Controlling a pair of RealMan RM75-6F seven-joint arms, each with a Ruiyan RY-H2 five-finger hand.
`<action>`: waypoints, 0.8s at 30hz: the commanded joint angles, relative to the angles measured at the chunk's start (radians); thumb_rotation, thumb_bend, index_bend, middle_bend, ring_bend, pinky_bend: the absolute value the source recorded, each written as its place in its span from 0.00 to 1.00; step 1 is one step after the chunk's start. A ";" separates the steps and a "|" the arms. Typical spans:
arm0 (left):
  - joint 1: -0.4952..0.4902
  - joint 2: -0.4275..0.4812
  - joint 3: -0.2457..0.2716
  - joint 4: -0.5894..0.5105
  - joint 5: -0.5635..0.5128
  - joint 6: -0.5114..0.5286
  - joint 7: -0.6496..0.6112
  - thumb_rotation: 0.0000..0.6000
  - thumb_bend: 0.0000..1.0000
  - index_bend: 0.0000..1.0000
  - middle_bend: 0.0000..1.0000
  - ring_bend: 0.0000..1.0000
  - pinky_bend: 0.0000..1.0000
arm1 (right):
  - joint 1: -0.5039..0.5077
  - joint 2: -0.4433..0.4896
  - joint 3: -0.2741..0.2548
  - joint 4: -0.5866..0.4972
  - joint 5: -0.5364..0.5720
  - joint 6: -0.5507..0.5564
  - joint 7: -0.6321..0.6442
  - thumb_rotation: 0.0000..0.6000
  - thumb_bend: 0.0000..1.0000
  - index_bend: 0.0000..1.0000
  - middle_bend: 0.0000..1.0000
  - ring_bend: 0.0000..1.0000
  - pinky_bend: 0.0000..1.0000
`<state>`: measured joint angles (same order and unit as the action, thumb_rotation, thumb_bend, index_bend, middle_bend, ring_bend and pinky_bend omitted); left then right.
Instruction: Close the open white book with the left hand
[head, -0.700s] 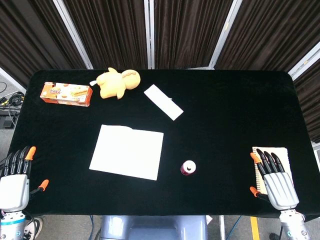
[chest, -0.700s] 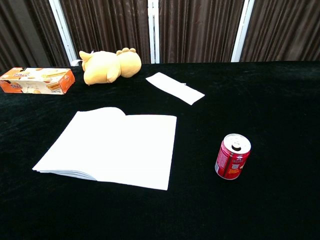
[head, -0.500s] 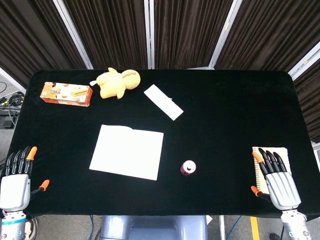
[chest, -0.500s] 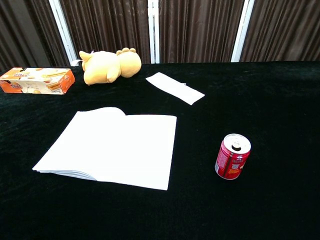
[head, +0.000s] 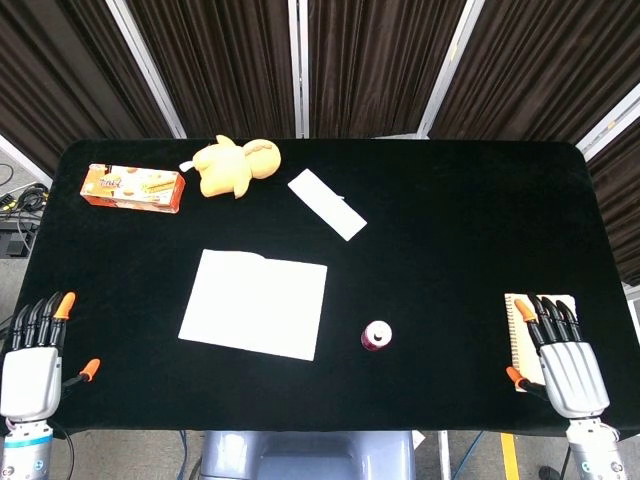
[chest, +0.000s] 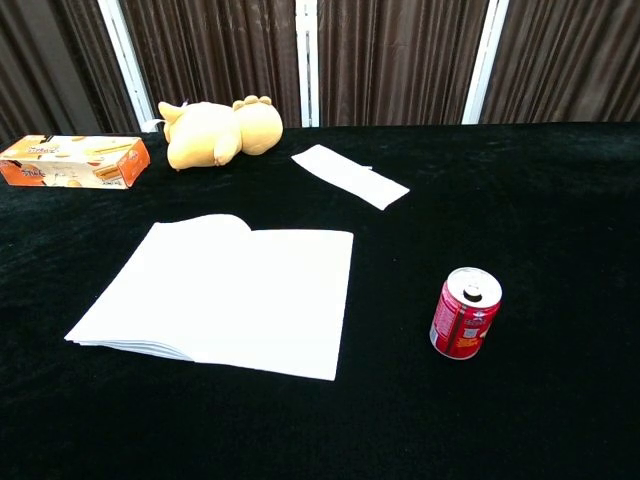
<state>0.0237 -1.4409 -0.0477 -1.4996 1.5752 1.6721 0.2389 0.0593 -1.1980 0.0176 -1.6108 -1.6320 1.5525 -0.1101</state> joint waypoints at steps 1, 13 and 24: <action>-0.005 0.000 0.000 0.000 -0.003 -0.010 0.003 1.00 0.15 0.00 0.00 0.00 0.00 | 0.000 0.001 0.000 -0.002 -0.001 0.001 0.001 1.00 0.05 0.00 0.00 0.00 0.00; -0.119 -0.058 -0.008 0.002 -0.018 -0.194 0.158 1.00 0.17 0.00 0.00 0.00 0.00 | 0.005 0.003 -0.001 -0.009 -0.003 -0.011 0.001 1.00 0.04 0.00 0.00 0.00 0.00; -0.226 -0.171 -0.023 0.042 -0.060 -0.345 0.309 1.00 0.21 0.00 0.00 0.00 0.00 | 0.000 0.016 -0.006 -0.021 -0.008 -0.006 0.018 1.00 0.05 0.00 0.00 0.00 0.00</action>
<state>-0.1905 -1.6003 -0.0693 -1.4655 1.5231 1.3397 0.5382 0.0597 -1.1825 0.0116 -1.6320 -1.6404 1.5470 -0.0920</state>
